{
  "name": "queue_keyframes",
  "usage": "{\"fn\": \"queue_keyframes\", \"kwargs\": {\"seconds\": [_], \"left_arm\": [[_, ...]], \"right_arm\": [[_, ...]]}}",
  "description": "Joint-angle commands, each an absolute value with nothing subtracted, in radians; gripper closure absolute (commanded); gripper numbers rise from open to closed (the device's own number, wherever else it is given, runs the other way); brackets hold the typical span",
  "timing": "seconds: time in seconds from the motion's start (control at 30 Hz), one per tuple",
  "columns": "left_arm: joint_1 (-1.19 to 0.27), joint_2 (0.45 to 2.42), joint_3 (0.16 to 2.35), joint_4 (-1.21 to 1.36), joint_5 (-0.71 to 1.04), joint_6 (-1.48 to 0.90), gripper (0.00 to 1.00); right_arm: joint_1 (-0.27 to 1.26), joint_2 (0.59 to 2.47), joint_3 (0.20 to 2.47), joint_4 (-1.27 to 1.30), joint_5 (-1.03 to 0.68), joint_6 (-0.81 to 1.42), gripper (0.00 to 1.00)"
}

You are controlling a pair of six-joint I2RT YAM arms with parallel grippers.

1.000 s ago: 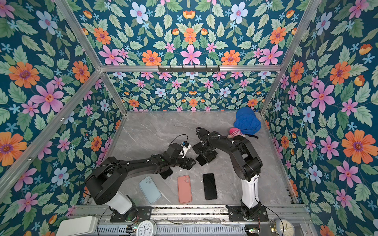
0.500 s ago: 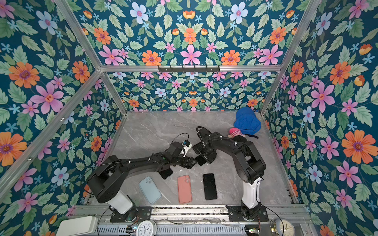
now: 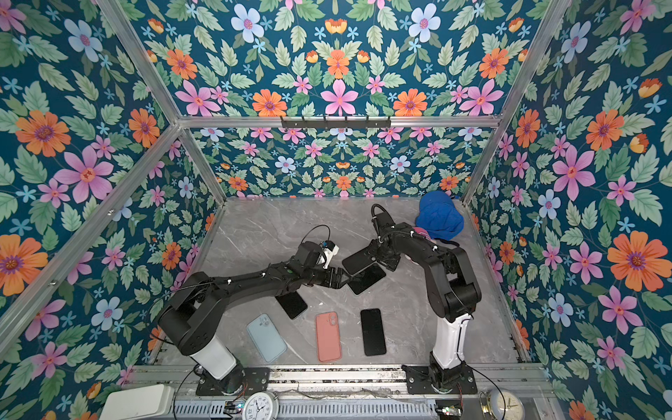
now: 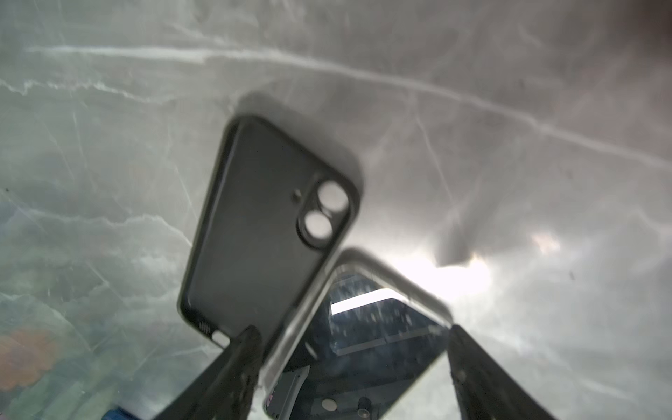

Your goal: Put the phone into the phone case

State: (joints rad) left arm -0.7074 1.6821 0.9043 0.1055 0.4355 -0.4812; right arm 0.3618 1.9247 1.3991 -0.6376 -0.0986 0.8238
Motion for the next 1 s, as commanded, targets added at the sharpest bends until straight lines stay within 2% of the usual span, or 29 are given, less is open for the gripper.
{"fn": "queue_keyframes", "kwargs": {"seconds": [0.0, 0.4, 0.8, 0.9, 0.97], "left_arm": [[-0.696, 1.692, 0.917, 0.105, 0.49, -0.514, 0.14], [-0.681, 1.697, 0.889, 0.078, 0.493, -0.512, 0.14], [-0.685, 1.571, 0.774, -0.005, 0.521, -0.508, 0.15], [-0.718, 1.591, 0.789, 0.023, 0.545, -0.537, 0.19], [-0.757, 1.62, 0.824, 0.033, 0.549, -0.55, 0.21]], "right_arm": [[0.351, 1.976, 1.452, -0.612, -0.132, 0.76, 0.2], [0.353, 2.127, 1.565, -0.591, -0.245, 0.771, 0.23], [0.445, 2.339, 1.907, -0.688, -0.309, 0.775, 0.24], [0.436, 2.309, 1.939, -0.744, -0.28, 0.708, 0.24], [0.419, 2.236, 1.871, -0.721, -0.257, 0.645, 0.24]]}}
